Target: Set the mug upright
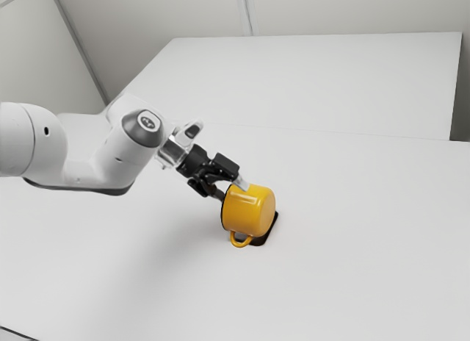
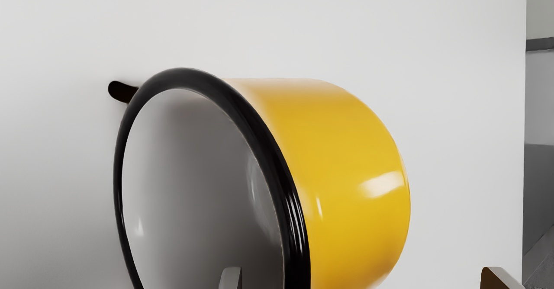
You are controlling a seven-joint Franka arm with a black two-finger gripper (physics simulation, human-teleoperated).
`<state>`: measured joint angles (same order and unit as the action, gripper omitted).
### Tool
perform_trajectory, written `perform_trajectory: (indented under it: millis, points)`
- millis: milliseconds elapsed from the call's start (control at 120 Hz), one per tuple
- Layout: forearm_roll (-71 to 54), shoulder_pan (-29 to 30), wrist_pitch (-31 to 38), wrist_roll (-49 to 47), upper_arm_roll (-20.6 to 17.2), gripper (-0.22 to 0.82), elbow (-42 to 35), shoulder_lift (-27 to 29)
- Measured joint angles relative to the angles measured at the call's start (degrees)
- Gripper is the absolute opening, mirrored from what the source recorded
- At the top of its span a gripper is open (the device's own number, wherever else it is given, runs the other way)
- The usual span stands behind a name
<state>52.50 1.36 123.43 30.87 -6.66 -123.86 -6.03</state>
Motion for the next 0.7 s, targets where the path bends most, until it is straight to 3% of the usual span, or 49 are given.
perform_trajectory:
  millis: [417,517,700]
  points:
    - [11.87,0.62,-0.77,12.0,-0.13,0.59,-0.42,-2.26]
    - [13.58,0.69,-1.36,14.18,-0.18,0.44,-0.67,-2.53]
    - [15.41,0.68,-1.88,17.37,-0.19,0.08,-1.12,-2.63]
